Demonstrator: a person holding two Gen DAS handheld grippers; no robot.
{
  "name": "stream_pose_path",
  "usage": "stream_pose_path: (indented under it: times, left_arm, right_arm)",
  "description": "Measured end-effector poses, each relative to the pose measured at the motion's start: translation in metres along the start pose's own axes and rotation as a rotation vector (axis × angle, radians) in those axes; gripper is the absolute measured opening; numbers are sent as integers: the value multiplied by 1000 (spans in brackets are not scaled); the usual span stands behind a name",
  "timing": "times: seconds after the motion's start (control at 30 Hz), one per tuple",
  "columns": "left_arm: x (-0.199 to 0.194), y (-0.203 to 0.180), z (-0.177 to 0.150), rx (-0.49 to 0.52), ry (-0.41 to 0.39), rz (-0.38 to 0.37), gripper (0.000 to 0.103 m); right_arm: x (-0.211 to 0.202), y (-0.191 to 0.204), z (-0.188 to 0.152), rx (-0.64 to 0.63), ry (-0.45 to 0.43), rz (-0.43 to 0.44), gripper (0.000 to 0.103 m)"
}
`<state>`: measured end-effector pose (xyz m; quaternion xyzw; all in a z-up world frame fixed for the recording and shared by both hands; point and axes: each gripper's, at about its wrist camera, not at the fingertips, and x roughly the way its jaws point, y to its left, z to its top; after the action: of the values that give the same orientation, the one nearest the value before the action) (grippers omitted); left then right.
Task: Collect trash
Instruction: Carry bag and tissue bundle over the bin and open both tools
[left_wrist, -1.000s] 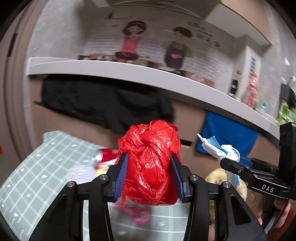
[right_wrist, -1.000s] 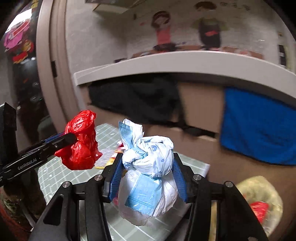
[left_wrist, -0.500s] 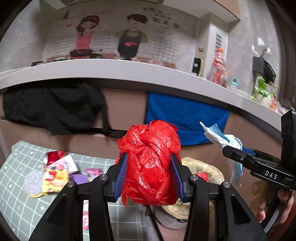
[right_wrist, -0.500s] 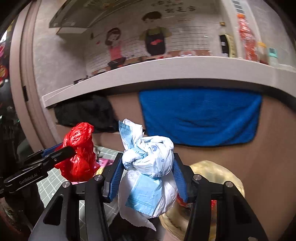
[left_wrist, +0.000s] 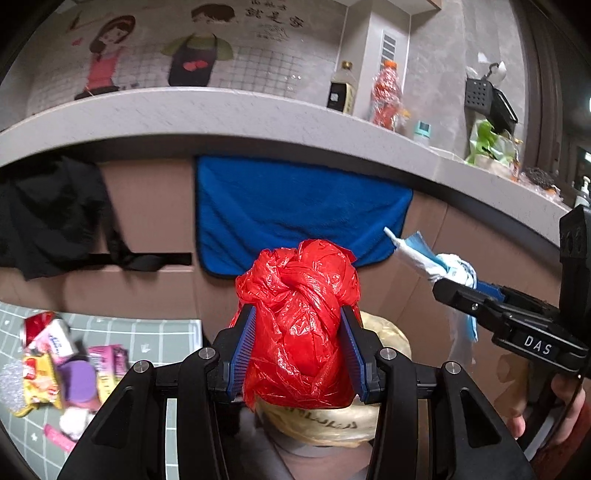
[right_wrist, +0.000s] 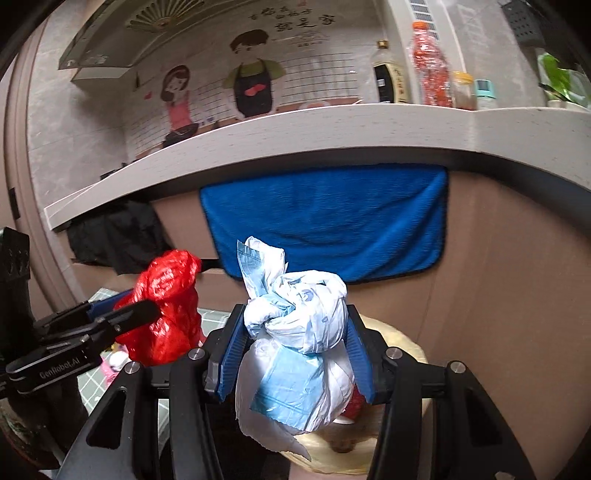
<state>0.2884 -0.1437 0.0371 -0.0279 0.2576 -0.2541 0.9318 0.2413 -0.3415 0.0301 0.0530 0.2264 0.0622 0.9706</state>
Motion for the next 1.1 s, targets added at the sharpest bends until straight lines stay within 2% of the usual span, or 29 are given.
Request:
stream_pose_path:
  times: [0.23,0.67,1.0,1.1]
  left_arm:
    - [29,-9,-3,-8,13,-23,46]
    - [73,-9,-10,-20,96,-57,46]
    - [124,-4,-25,-74,210,-91,46]
    - [142,0,-31,-102,253,-134,46]
  right_arm:
    - [9,-18,-1,3,9,-56,49]
    - [41,-50,-12,80,62,-38,49]
    - [69,-73,-23,139,108,-15,49]
    - [81,-80,-30,161,131,-11,50]
